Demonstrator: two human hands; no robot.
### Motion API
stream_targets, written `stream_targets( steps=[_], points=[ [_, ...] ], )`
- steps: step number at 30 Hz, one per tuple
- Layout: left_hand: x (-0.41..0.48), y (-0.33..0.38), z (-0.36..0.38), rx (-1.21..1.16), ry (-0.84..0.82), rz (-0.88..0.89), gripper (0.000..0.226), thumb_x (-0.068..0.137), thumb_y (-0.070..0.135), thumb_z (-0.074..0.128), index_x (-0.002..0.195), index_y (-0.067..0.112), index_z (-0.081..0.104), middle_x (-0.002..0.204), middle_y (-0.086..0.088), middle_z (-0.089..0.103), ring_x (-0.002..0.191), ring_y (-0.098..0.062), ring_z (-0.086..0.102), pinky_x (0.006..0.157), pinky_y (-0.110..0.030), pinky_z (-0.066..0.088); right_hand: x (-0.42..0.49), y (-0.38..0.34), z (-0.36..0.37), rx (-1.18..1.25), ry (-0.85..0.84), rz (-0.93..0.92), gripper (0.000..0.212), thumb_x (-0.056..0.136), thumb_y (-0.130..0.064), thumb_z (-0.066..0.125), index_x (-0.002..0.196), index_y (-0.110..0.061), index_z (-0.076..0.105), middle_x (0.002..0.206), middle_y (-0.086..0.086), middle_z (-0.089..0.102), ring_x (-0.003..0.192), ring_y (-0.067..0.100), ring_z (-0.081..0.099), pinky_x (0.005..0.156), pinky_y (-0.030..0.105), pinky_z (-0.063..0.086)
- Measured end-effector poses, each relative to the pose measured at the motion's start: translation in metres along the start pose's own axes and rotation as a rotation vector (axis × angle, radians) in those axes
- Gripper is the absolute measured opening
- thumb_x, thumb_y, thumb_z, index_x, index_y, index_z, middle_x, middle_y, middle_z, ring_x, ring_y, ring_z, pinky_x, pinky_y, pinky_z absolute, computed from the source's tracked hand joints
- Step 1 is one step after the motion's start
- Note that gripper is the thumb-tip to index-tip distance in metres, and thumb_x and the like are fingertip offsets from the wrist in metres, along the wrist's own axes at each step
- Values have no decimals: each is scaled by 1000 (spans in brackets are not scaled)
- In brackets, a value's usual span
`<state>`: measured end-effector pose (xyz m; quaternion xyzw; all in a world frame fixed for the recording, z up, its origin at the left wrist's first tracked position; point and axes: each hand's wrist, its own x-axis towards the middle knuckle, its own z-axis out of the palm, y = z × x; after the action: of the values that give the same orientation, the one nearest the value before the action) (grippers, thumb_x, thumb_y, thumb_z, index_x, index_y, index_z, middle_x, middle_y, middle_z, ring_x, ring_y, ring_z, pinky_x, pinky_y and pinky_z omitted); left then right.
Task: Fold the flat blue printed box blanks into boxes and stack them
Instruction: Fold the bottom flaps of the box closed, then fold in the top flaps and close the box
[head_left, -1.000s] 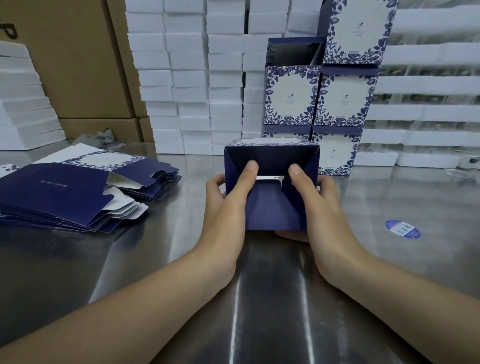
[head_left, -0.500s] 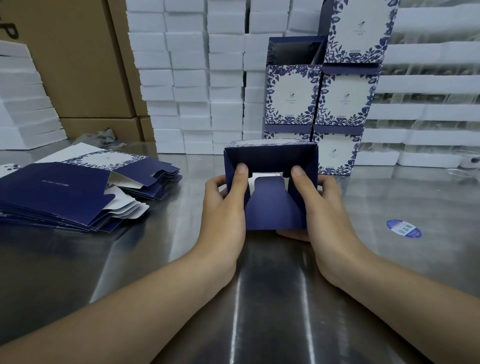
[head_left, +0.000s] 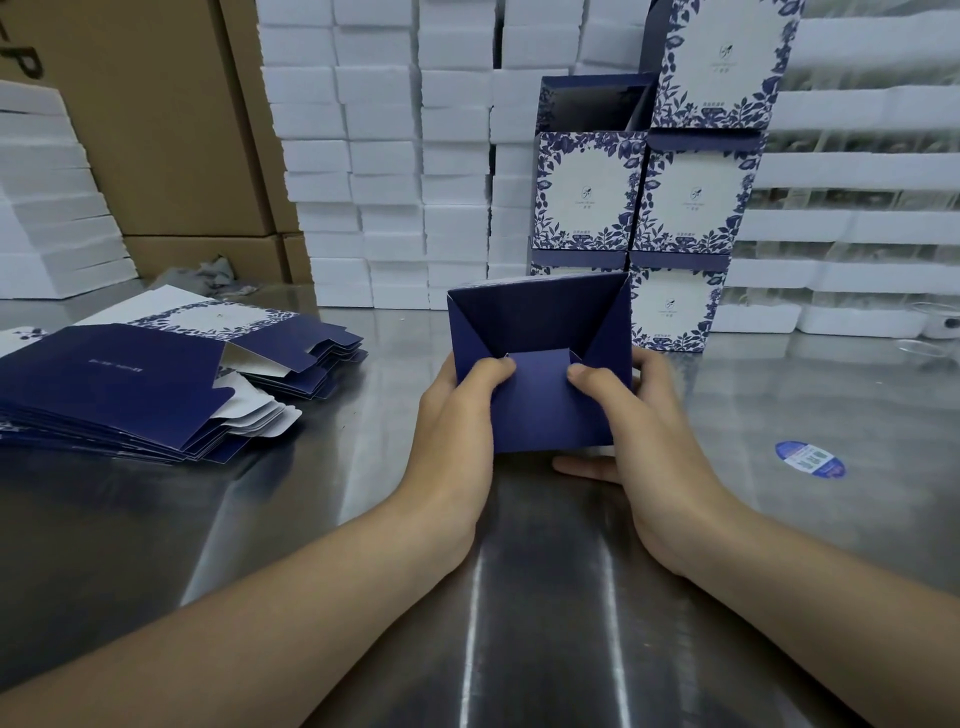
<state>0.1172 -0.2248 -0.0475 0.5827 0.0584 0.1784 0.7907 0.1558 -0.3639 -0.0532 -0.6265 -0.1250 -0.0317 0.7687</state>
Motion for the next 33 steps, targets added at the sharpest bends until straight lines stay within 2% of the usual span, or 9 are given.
stream_targets(
  steps=[4,10,14,18,21,23,26,30,33],
  points=[
    [1,0,1,-11,11,9,28,101,33,61,122,22,75,114,-4,80,111,-27,75,109,-58,53,2,1,-1,8,11,16,36,90,-45,72,121,-39,56,125,-13,65,97,3,74,69,42,66],
    [-5,4,1,28,-37,13,42,78,33,68,119,24,73,111,-4,80,108,-28,76,105,-59,55,-1,-2,1,7,-4,12,37,94,-37,76,123,-36,54,115,-18,70,95,3,76,69,39,66],
    [-8,8,3,-42,-114,50,43,93,43,66,131,23,72,122,-4,78,117,-25,73,110,-51,52,-4,-6,2,8,-27,-8,57,83,-67,72,129,-38,55,119,-21,70,103,2,73,76,44,66],
    [-7,18,1,-114,-126,144,53,105,64,42,124,30,79,128,0,77,119,-17,73,100,-35,58,-4,-9,4,-22,-32,-46,73,73,-94,54,130,-48,64,131,-16,71,123,9,67,109,48,49],
    [-5,24,-2,-108,27,131,61,101,70,46,133,25,73,135,3,73,121,-11,70,114,-45,49,-5,-12,6,42,-53,-53,46,73,-90,51,106,-65,72,117,-27,75,106,-4,72,94,38,53],
    [-4,29,-2,-93,87,158,53,104,63,43,124,26,75,129,6,75,116,-5,71,115,-44,47,-6,-13,6,71,-60,-41,46,72,-88,53,104,-63,74,118,-26,75,105,-3,73,93,36,52],
    [-3,34,-2,-46,137,218,49,106,61,42,117,25,75,127,5,76,127,-10,65,120,-44,39,-3,-10,2,110,-41,-119,47,77,-67,59,115,-45,76,127,-17,74,121,4,67,109,37,46],
    [-3,35,-5,-12,143,258,64,88,73,47,130,29,67,133,8,72,133,-10,61,124,-48,34,-2,-6,-3,48,-42,-268,48,78,-17,52,121,-32,67,120,-13,76,120,5,67,96,23,51],
    [-3,34,-7,-11,93,306,70,86,73,56,142,33,59,140,12,68,134,-5,59,123,-40,38,-2,-3,-2,-78,-49,-371,55,87,12,53,122,-30,60,120,-18,72,124,6,63,111,39,49]
  ],
)
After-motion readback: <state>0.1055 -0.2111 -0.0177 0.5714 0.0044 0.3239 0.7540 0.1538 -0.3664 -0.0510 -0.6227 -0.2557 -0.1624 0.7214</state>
